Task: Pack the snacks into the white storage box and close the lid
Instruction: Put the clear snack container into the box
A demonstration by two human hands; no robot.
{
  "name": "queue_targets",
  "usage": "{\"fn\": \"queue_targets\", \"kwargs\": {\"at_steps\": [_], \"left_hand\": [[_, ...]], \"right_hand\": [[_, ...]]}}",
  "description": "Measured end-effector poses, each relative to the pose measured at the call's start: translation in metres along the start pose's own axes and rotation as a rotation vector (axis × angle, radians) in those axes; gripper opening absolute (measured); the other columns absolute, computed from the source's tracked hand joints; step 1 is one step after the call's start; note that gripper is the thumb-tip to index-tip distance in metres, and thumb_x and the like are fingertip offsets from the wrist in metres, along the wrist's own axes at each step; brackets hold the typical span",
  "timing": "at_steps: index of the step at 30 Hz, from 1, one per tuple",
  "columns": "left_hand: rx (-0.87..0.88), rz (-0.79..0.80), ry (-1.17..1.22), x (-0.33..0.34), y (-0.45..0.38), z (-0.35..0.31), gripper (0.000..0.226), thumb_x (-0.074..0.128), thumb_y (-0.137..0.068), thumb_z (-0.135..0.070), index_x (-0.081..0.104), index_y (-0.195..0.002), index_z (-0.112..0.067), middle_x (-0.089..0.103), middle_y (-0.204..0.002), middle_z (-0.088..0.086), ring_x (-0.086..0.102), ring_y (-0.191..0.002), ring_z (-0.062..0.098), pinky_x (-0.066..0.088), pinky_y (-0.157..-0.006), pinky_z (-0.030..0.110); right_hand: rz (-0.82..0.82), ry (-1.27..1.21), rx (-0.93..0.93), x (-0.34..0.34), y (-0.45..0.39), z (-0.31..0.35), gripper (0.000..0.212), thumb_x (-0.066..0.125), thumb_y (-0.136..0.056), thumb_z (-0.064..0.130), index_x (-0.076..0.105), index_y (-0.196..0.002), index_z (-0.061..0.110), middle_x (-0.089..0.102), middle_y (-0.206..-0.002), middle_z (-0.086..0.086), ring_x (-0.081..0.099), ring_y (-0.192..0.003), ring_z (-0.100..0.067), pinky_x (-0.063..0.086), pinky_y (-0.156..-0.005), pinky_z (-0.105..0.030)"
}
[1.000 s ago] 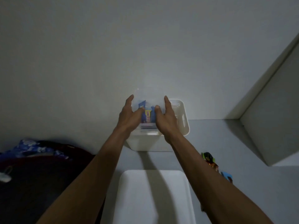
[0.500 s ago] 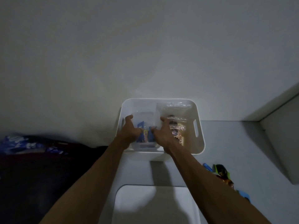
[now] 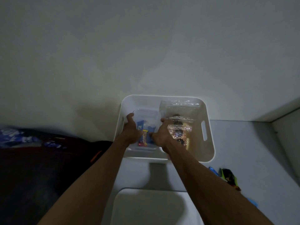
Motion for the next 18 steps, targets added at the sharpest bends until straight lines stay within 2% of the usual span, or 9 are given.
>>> {"fn": "queue_targets", "kwargs": {"at_steps": [2, 5, 11, 15, 18], "left_hand": [[-0.008, -0.005, -0.017, 0.002, -0.003, 0.003, 0.101, 0.072, -0.082, -0.004, -0.001, -0.15, -0.016, 0.04, -0.141, 0.02, 0.049, -0.116, 0.028, 0.042, -0.095, 0.034], [0.008, -0.02, -0.097, 0.003, -0.005, 0.004, 0.101, 0.072, -0.082, -0.004, -0.001, -0.15, -0.013, 0.041, -0.141, 0.021, 0.049, -0.12, 0.031, 0.039, -0.096, 0.033], [0.082, -0.096, -0.205, 0.004, -0.001, -0.001, 0.094, 0.074, -0.081, -0.007, 0.011, -0.151, -0.006, 0.037, -0.146, 0.023, 0.04, -0.132, 0.035, 0.032, -0.106, 0.034], [0.149, -0.156, -0.181, 0.0, 0.012, -0.013, 0.082, 0.072, -0.083, -0.01, 0.024, -0.149, -0.005, 0.04, -0.145, 0.02, 0.042, -0.132, 0.032, 0.031, -0.101, 0.026], [0.188, -0.195, -0.175, -0.005, 0.036, -0.024, 0.077, 0.07, -0.086, -0.021, 0.028, -0.148, -0.002, 0.038, -0.148, 0.02, 0.037, -0.136, 0.032, 0.026, -0.111, 0.032]], "right_hand": [[0.01, 0.022, -0.013, 0.001, -0.004, -0.002, 0.081, 0.06, -0.092, -0.003, 0.005, -0.15, 0.011, 0.04, -0.14, -0.014, 0.046, -0.125, -0.025, 0.042, -0.097, -0.027], [0.041, 0.009, -0.006, 0.004, -0.009, -0.004, 0.085, 0.059, -0.091, -0.004, 0.001, -0.151, 0.015, 0.04, -0.139, -0.015, 0.048, -0.119, -0.024, 0.045, -0.1, -0.034], [0.031, 0.095, -0.055, 0.004, -0.011, -0.005, 0.088, 0.065, -0.088, 0.0, 0.005, -0.151, 0.014, 0.042, -0.141, -0.017, 0.049, -0.114, -0.023, 0.048, -0.086, -0.025], [-0.002, 0.134, -0.127, 0.0, -0.003, -0.001, 0.089, 0.072, -0.083, 0.006, 0.013, -0.15, 0.013, 0.045, -0.138, -0.014, 0.051, -0.121, -0.028, 0.049, -0.101, -0.042], [-0.024, 0.157, -0.152, -0.005, 0.021, 0.007, 0.08, 0.072, -0.083, 0.011, 0.025, -0.147, 0.011, 0.049, -0.13, -0.003, 0.052, -0.121, -0.026, 0.048, -0.101, -0.042]]}}
Point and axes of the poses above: each hand's wrist, its own y-axis away from the middle knuckle, its own x-axis out of the palm, z = x × y, the point moved 2 cm from there along -y, towards the middle knuckle
